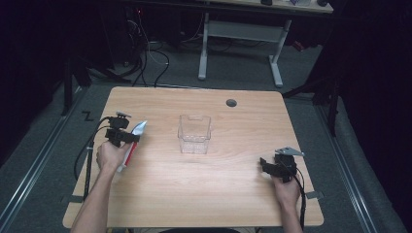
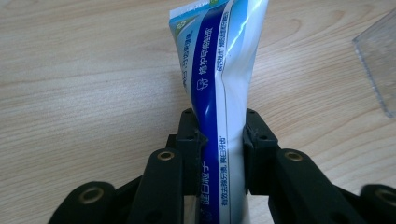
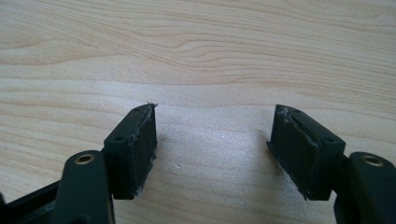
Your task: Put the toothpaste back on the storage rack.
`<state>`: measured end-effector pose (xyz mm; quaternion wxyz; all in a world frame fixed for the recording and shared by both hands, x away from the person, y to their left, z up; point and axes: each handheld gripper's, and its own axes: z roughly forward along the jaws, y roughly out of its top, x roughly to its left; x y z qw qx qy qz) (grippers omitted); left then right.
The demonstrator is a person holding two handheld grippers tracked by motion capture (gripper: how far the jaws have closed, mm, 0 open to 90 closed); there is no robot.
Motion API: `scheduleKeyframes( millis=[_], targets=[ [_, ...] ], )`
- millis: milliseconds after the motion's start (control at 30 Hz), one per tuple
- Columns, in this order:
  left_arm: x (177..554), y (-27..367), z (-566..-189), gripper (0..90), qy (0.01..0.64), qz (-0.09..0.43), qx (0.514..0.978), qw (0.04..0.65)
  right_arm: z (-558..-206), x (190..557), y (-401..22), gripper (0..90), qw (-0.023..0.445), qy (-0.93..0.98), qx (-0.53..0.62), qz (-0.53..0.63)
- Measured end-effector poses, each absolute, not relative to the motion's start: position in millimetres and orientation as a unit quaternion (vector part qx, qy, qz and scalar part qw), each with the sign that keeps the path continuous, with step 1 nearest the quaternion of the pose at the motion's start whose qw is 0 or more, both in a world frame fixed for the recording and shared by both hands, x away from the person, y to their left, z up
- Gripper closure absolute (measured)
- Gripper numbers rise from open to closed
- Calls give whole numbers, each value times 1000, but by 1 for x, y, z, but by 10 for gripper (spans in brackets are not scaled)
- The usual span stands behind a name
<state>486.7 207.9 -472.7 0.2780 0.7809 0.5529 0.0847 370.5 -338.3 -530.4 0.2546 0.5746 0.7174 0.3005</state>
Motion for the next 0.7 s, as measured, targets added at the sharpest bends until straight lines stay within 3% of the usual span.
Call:
scheduleKeyframes(
  millis=[700],
  targets=[
    [465,205,-444,719,518,83,781,340,-530,370,-338,318,255,717,575,301]
  ],
)
